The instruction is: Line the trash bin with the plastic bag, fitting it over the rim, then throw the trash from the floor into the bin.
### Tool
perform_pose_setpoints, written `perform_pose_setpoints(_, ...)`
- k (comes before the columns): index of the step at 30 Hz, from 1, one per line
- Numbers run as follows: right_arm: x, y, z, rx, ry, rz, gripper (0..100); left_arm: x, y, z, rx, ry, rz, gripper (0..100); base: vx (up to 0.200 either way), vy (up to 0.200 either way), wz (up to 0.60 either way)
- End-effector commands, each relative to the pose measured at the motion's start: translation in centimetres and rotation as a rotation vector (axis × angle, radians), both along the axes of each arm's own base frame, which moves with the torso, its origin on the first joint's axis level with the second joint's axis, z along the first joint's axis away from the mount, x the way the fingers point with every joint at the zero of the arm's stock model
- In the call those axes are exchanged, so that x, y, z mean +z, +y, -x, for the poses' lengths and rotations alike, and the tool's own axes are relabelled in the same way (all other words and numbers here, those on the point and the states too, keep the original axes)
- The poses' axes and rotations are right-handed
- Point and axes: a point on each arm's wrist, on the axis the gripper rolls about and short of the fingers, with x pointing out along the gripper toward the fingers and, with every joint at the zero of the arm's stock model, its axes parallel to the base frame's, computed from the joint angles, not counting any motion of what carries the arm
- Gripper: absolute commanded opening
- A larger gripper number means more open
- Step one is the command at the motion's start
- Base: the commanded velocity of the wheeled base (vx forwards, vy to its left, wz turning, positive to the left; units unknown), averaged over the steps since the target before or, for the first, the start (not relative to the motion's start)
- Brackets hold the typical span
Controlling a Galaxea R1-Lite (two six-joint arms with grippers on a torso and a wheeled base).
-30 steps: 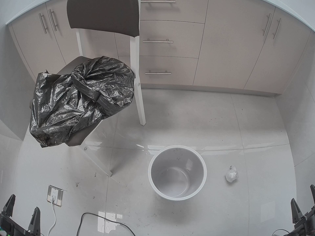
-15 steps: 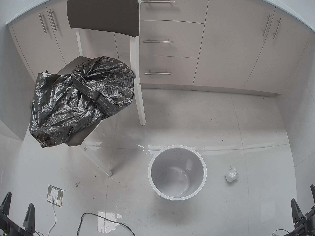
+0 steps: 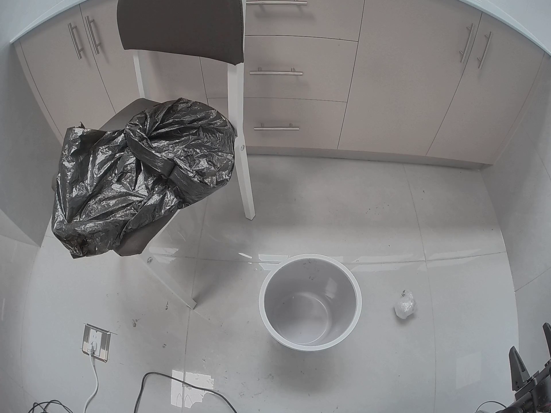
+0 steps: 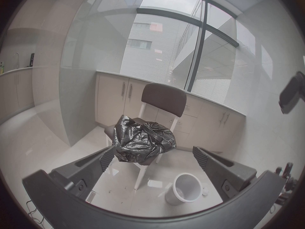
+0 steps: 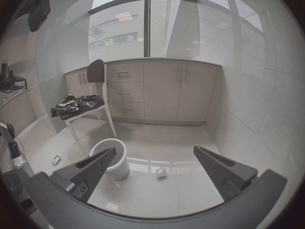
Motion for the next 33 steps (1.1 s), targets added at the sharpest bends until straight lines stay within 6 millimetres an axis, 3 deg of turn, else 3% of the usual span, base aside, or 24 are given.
perform_pose_setpoints(1, -0.5, 0.0, 0.0, 0.002, 0.000, -0.001, 100, 2.6, -0.4, -4.4, -0.047, 0.153, 0.014, 100, 0.000, 0.000, 0.00)
perform_pose_setpoints(5, -0.5, 0.0, 0.0, 0.010, -0.002, 0.000, 100, 1.3, -0.9, -6.6, -0.108, 0.264, 0.037, 100, 0.000, 0.000, 0.00)
perform_pose_setpoints(10, -0.5, 0.0, 0.0, 0.002, -0.002, -0.004, 100, -0.3, -1.4, -8.6, -0.170, 0.264, 0.075, 100, 0.000, 0.000, 0.00)
perform_pose_setpoints(12, 1.1, 0.0, 0.4, -0.016, -0.086, -0.032, 100, -0.5, -1.4, -8.9, -0.169, 0.264, 0.075, 100, 0.000, 0.000, 0.00)
perform_pose_setpoints(13, 10.6, -0.3, 3.7, 0.025, -0.432, -0.244, 100, -0.7, -1.4, -8.9, -0.167, 0.266, 0.078, 100, 0.000, 0.000, 0.00)
perform_pose_setpoints(14, 15.6, -0.6, 4.7, 0.076, -0.483, -0.378, 100, -0.6, -1.4, -8.9, -0.168, 0.262, 0.084, 100, 0.000, 0.000, 0.00)
perform_pose_setpoints(15, 18.4, -0.7, 4.6, 0.080, -0.445, -0.429, 100, -0.5, -1.4, -8.9, -0.170, 0.261, 0.092, 100, 0.000, 0.000, 0.00)
perform_pose_setpoints(16, 18.7, -0.8, 4.7, 0.080, -0.440, -0.429, 100, -0.5, -1.4, -8.9, -0.170, 0.261, 0.094, 100, 0.000, 0.000, 0.00)
perform_pose_setpoints(17, 21.0, -1.1, 5.8, 0.077, -0.383, -0.378, 100, -0.7, -1.4, -8.7, -0.169, 0.262, 0.114, 100, 0.000, 0.000, 0.00)
perform_pose_setpoints(18, 21.1, -1.1, 5.8, 0.079, -0.364, -0.368, 100, -0.7, -1.4, -8.7, -0.168, 0.264, 0.117, 100, 0.000, 0.000, 0.00)
perform_pose_setpoints(19, 20.5, -1.3, 5.0, 0.086, -0.252, -0.314, 100, -0.9, -1.4, -8.8, -0.162, 0.272, 0.131, 100, 0.000, 0.000, 0.00)
perform_pose_setpoints(24, 20.3, -0.8, 1.5, 0.133, -0.224, -0.290, 100, -0.5, -1.4, -11.2, -0.017, 0.338, 0.243, 100, 0.000, 0.000, 0.00)
perform_pose_setpoints(27, 21.0, 0.2, -3.7, 0.184, -0.209, -0.318, 100, 0.6, -1.8, -13.5, 0.003, 0.371, 0.245, 100, 0.000, 0.000, 0.00)
perform_pose_setpoints(28, 21.0, 0.3, -4.2, 0.184, -0.206, -0.324, 100, 0.7, -1.8, -13.7, 0.003, 0.375, 0.241, 100, 0.000, 0.000, 0.00)
perform_pose_setpoints(29, 20.8, 0.8, -7.2, 0.183, -0.166, -0.350, 100, 1.1, -2.4, -15.4, -0.016, 0.406, 0.229, 100, 0.000, 0.000, 0.00)
perform_pose_setpoints(31, 20.5, 1.5, -10.8, 0.192, -0.119, -0.388, 100, 1.7, -3.4, -18.1, -0.040, 0.453, 0.223, 100, 0.000, 0.000, 0.00)
perform_pose_setpoints(32, 20.5, 1.5, -10.8, 0.192, -0.119, -0.388, 100, 1.7, -3.4, -18.1, -0.040, 0.453, 0.223, 100, 0.000, 0.000, 0.00)
perform_pose_setpoints(33, 20.2, 2.3, -13.5, 0.210, -0.092, -0.435, 100, 2.0, -4.3, -20.8, -0.049, 0.492, 0.226, 100, 0.000, 0.000, 0.00)
